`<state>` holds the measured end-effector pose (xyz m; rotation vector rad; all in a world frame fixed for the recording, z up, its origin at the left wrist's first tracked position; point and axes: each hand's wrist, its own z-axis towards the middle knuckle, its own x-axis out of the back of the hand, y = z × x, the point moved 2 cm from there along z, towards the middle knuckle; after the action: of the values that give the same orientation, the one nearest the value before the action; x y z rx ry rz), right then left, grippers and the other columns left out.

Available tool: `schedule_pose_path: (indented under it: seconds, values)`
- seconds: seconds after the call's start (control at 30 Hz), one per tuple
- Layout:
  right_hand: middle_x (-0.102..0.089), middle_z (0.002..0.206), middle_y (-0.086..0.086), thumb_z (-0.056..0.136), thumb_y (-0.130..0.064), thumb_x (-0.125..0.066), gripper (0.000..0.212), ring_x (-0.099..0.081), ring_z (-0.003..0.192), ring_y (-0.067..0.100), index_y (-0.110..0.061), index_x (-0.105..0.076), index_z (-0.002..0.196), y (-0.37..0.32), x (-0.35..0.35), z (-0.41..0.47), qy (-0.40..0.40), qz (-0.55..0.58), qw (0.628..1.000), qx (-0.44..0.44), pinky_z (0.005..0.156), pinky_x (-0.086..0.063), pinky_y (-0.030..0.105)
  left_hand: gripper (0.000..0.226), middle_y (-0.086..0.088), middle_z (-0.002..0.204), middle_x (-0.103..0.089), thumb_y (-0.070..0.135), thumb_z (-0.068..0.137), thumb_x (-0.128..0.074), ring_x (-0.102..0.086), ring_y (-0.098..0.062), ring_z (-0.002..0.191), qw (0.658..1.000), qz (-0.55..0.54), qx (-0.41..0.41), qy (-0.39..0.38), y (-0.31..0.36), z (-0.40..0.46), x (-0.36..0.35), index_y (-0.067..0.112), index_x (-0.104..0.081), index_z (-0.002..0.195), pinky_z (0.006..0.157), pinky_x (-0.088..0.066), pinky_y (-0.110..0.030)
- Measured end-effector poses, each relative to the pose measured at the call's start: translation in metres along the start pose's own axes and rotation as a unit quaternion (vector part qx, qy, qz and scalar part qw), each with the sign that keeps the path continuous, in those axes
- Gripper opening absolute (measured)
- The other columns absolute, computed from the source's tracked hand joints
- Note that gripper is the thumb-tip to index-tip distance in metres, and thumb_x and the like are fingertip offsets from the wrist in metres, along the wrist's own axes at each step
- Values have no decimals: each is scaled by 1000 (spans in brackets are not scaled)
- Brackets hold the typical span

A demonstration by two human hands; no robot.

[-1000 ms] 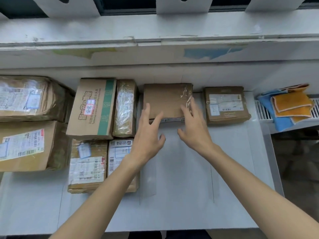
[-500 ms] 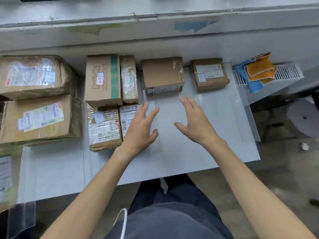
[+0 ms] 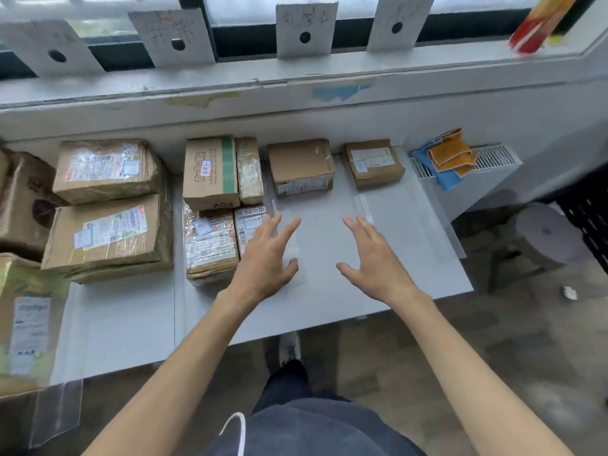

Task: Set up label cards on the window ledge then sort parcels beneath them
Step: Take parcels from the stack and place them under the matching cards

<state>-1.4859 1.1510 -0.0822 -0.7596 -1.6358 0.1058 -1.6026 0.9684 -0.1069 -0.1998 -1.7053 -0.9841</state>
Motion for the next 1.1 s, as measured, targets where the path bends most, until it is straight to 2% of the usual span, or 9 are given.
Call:
schedule_pose_path:
  seconds: [0.17, 0.3, 0.43, 0.57, 0.73, 0.83, 0.97, 1.1]
  values:
    - [-15, 167, 0, 92, -32, -70, 84, -16, 153, 21, -29, -17, 157, 0, -14, -46, -4, 12, 1000, 24, 120, -26, 40, 76, -10, 162, -22, 24, 91, -65, -12, -28, 151, 1000, -4, 9, 10, 17, -55, -7, 31, -26, 155, 121, -21, -46]
    - [-16, 166, 1, 91, -32, -71, 84, -18, 153, 22, -28, -19, 157, -8, -29, -83, -11, 21, 999, 42, 120, -26, 39, 78, -8, 158, -28, 25, 86, -67, -21, -29, 148, 1000, 12, -5, 6, 18, -105, -13, 30, -30, 154, 117, -30, -50]
    - [-17, 166, 1, 91, -31, -71, 84, -17, 153, 22, -27, -19, 157, -32, -46, -112, -31, 35, 996, 75, 120, -24, 39, 78, -7, 163, -21, 27, 90, -66, -11, -28, 152, 999, 11, 47, 15, 16, -163, -9, 36, -24, 155, 122, -20, -45]
    - [-20, 165, 1, 91, -32, -71, 84, -18, 152, 20, -28, -19, 157, -72, -63, -131, -40, 29, 989, 137, 120, -23, 35, 76, -12, 160, -27, 27, 89, -67, -19, -30, 150, 995, 28, 86, 49, -3, -213, 13, 32, -29, 155, 120, -25, -46]
    - [-18, 166, 2, 92, -32, -68, 85, -17, 152, 19, -27, -17, 159, -137, -88, -144, -74, -5, 973, 219, 120, -21, 33, 74, -12, 155, -34, 25, 87, -69, -25, -30, 146, 980, 21, 153, 123, -36, -278, 51, 27, -35, 153, 117, -23, -37]
    - [-18, 166, 1, 92, -31, -69, 84, -16, 152, 19, -25, -18, 159, -187, -108, -151, -93, -18, 960, 263, 121, -21, 33, 75, -10, 157, -31, 27, 88, -69, -21, -28, 149, 969, 16, 199, 148, -65, -323, 73, 30, -32, 154, 119, -22, -40]
    - [-19, 165, 2, 91, -31, -70, 84, -18, 151, 19, -24, -20, 158, -267, -143, -165, -103, -21, 942, 318, 120, -21, 31, 77, -8, 155, -33, 28, 86, -69, -25, -27, 147, 952, 27, 250, 176, -113, -389, 105, 30, -32, 153, 118, -29, -44]
    - [-16, 166, 3, 91, -33, -67, 83, -14, 152, 19, -26, -18, 158, -357, -169, -179, -113, -21, 924, 364, 120, -23, 33, 77, -1, 161, -24, 34, 90, -64, -10, -22, 152, 938, 50, 276, 202, -158, -441, 158, 36, -23, 155, 119, -21, -43]
